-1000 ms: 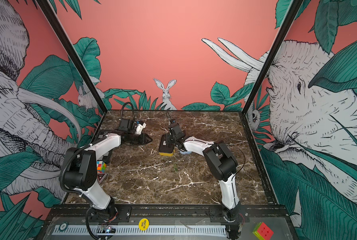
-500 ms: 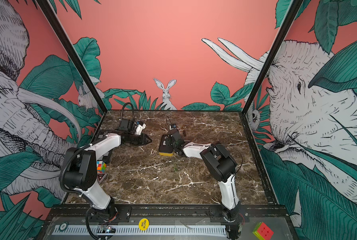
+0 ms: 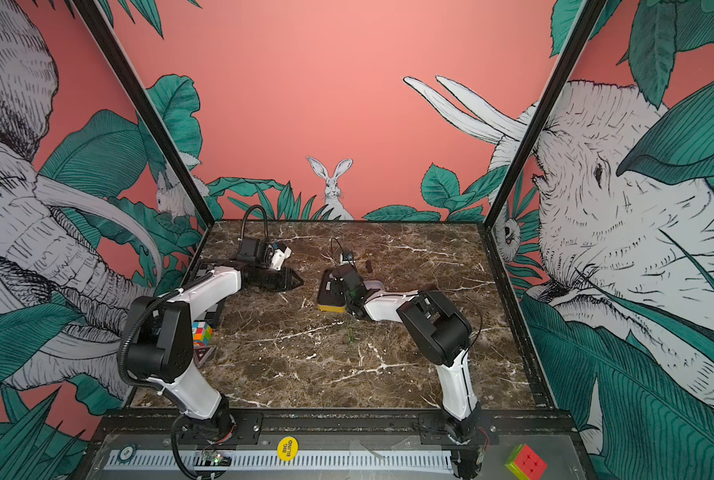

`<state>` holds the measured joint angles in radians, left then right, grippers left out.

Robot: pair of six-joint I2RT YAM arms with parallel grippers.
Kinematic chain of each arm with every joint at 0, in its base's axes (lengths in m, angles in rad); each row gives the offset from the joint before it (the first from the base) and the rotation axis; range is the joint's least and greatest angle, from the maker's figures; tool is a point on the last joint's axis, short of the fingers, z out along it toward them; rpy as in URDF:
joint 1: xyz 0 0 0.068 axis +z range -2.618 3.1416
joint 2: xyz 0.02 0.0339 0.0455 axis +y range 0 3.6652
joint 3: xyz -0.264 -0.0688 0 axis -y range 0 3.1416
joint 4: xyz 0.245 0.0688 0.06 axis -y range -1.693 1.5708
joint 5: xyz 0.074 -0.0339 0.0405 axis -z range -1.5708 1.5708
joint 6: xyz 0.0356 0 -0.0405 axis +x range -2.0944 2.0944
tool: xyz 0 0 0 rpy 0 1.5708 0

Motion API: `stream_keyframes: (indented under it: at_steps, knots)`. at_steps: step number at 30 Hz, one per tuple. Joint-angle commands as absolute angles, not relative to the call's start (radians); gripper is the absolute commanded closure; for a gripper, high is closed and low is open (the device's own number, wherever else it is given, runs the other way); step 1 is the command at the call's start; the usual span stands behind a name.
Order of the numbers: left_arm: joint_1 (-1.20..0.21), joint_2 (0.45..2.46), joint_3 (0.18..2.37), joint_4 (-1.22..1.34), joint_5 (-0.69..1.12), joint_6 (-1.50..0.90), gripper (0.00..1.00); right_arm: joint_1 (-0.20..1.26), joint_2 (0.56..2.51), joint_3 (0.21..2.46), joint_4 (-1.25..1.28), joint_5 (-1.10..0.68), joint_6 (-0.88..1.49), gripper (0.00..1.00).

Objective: Insert the battery into the alarm
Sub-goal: Place the battery in the alarm.

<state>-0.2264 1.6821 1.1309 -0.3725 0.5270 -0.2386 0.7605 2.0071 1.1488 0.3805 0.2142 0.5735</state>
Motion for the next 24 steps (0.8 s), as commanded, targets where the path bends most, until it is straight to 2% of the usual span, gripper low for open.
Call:
stream_keyframes:
  at_steps: [1, 11, 14, 16, 20, 24]
  knots:
    - [-0.225, 1.635, 1.135, -0.397, 0.517, -0.233, 0.61, 0.776, 1.972, 1.123, 0.360, 0.223, 0.631, 1.00]
    - [-0.230, 1.635, 1.143, -0.406, 0.509, -0.229, 0.61, 0.789, 1.982, 1.111, 0.338, 0.205, 0.638, 1.00]
    - [-0.232, 1.637, 1.142, -0.408, 0.509, -0.226, 0.61, 0.794, 1.978, 1.099, 0.347, 0.211, 0.644, 0.97]
    - [-0.231, 1.638, 1.143, -0.409, 0.508, -0.221, 0.61, 0.798, 1.975, 1.099, 0.336, 0.224, 0.644, 0.90]
    - [-0.235, 1.639, 1.140, -0.414, 0.506, -0.197, 0.60, 0.802, 1.953, 1.097, 0.323, 0.243, 0.630, 0.65]
    - [-0.240, 1.626, 1.118, -0.402, 0.512, -0.158, 0.59, 0.802, 1.921, 1.115, 0.288, 0.262, 0.601, 0.52]
